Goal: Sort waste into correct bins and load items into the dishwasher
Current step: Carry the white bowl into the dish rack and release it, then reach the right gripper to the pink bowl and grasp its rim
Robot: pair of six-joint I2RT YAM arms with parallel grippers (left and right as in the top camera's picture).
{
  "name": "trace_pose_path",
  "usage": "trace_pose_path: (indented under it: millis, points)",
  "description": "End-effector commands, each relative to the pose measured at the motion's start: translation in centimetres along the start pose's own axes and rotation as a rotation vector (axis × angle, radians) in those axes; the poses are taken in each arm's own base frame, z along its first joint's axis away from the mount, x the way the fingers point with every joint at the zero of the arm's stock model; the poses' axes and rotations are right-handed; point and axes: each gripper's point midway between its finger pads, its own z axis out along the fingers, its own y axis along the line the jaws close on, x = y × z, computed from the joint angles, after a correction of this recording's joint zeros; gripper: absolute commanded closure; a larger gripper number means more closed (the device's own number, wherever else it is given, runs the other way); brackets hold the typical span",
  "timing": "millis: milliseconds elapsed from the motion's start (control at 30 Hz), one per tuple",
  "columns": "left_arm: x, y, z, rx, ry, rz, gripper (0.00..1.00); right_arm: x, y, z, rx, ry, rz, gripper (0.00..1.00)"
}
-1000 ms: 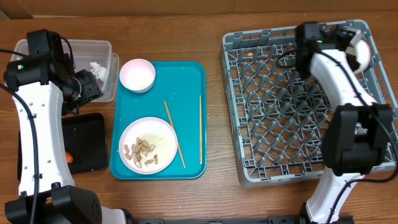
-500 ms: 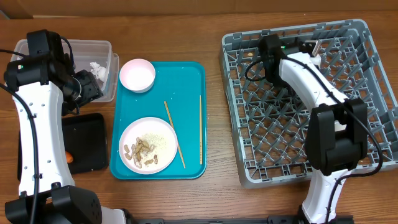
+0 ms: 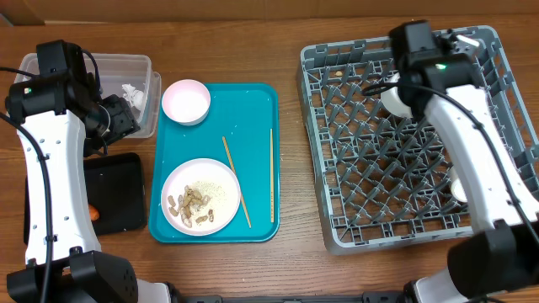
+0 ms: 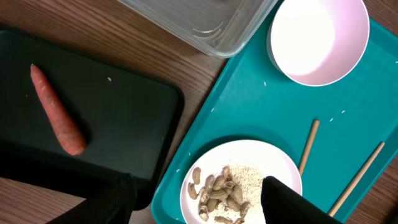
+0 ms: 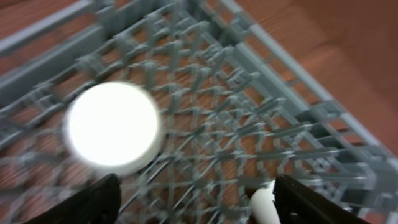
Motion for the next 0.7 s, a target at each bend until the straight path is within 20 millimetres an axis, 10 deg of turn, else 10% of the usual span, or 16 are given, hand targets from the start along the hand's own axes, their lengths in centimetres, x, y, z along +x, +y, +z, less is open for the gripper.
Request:
trace_pose_path:
  millis: [0, 233, 667]
  points:
    - [-0.1, -0.2, -0.4, 0.012, -0.008, -0.002, 0.33, 2.8, 4.4, -1.4, -0.312, 0.176, -0.155, 0.15]
    - [0.0, -0.4, -0.4, 0.023, -0.005, -0.001, 0.33, 6.5, 10.9, -6.4, -0.734, 0.301, -0.328, 0.13]
    - [0.2, -0.6, -0.4, 0.023, 0.002, 0.004, 0.33, 9.6, 19.2, -12.6, -0.945, 0.169, -0.483, 0.13]
